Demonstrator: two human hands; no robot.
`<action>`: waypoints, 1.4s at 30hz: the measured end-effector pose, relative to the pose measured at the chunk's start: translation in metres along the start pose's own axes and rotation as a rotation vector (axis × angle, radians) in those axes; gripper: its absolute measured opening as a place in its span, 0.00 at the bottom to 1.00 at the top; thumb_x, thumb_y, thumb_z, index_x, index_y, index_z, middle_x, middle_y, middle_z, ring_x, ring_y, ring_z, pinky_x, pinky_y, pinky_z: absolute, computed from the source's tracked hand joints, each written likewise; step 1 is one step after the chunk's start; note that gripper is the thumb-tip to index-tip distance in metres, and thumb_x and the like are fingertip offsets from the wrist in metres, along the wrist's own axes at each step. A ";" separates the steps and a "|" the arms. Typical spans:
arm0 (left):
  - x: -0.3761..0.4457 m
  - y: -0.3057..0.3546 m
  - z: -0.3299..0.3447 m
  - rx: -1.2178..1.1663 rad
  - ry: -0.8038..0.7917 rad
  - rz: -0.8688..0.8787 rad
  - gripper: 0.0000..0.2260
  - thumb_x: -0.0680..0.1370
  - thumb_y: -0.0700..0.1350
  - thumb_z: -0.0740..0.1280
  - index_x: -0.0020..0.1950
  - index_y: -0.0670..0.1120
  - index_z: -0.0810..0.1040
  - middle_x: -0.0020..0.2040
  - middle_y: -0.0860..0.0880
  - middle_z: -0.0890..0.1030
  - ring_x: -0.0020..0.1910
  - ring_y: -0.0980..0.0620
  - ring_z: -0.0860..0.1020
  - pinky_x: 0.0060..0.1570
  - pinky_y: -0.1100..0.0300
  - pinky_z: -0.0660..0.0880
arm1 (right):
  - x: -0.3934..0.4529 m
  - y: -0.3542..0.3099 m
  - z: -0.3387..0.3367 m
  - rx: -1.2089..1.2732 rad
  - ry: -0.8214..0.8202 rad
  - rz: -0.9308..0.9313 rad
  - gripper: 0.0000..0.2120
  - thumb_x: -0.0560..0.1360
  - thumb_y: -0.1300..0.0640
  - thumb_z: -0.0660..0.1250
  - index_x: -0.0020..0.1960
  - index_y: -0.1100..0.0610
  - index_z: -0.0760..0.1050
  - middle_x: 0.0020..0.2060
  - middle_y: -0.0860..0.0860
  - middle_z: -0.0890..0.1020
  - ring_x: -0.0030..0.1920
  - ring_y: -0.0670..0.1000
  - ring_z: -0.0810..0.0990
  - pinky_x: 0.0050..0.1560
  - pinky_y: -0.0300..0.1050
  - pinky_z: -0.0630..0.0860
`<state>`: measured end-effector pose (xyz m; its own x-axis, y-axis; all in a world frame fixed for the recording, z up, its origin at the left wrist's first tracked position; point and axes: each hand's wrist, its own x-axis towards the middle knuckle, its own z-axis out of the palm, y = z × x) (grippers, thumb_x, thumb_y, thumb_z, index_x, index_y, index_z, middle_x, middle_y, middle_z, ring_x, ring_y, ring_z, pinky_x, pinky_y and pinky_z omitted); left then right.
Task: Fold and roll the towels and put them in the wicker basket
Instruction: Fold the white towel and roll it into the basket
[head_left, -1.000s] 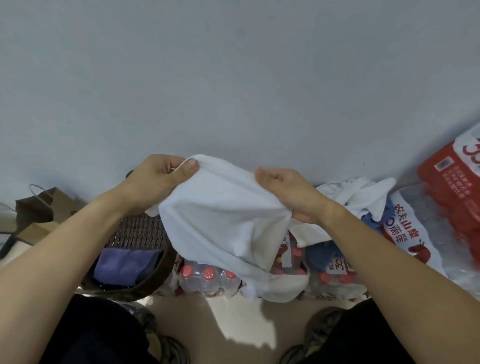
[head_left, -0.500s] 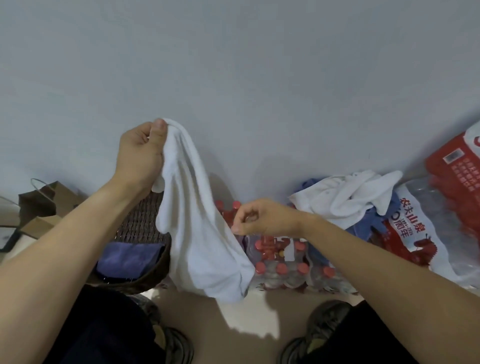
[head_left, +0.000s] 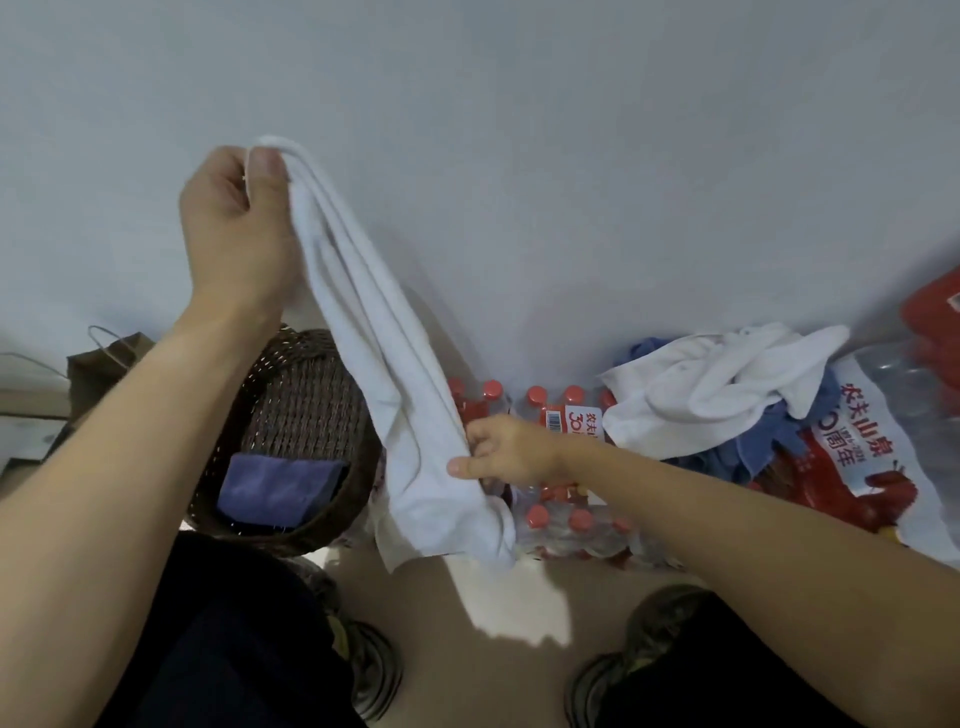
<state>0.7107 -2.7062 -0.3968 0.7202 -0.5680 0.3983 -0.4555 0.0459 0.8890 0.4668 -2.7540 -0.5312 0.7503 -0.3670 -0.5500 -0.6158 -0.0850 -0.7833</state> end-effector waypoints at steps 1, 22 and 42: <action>0.003 -0.006 -0.004 0.085 -0.003 -0.014 0.11 0.81 0.52 0.60 0.39 0.52 0.71 0.35 0.54 0.72 0.36 0.55 0.71 0.38 0.59 0.68 | -0.001 -0.001 -0.004 -0.039 -0.007 0.013 0.14 0.77 0.54 0.71 0.54 0.65 0.75 0.47 0.58 0.82 0.46 0.52 0.80 0.52 0.52 0.79; -0.068 0.016 0.048 0.264 -1.210 0.008 0.12 0.72 0.55 0.74 0.43 0.47 0.82 0.37 0.44 0.82 0.32 0.57 0.75 0.33 0.62 0.71 | -0.067 -0.048 -0.077 0.127 0.185 -0.292 0.08 0.77 0.49 0.70 0.48 0.53 0.83 0.42 0.47 0.85 0.42 0.45 0.83 0.41 0.36 0.76; -0.071 -0.014 0.052 0.297 -1.300 -0.216 0.37 0.64 0.61 0.77 0.70 0.54 0.68 0.61 0.56 0.78 0.62 0.60 0.76 0.65 0.56 0.72 | -0.075 -0.033 -0.105 0.207 0.162 -0.187 0.15 0.70 0.66 0.75 0.55 0.58 0.79 0.42 0.48 0.85 0.41 0.46 0.84 0.34 0.36 0.77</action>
<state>0.6386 -2.7087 -0.4489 -0.1466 -0.9093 -0.3894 -0.6110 -0.2264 0.7586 0.4052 -2.8205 -0.4339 0.7874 -0.5071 -0.3504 -0.3962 0.0191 -0.9180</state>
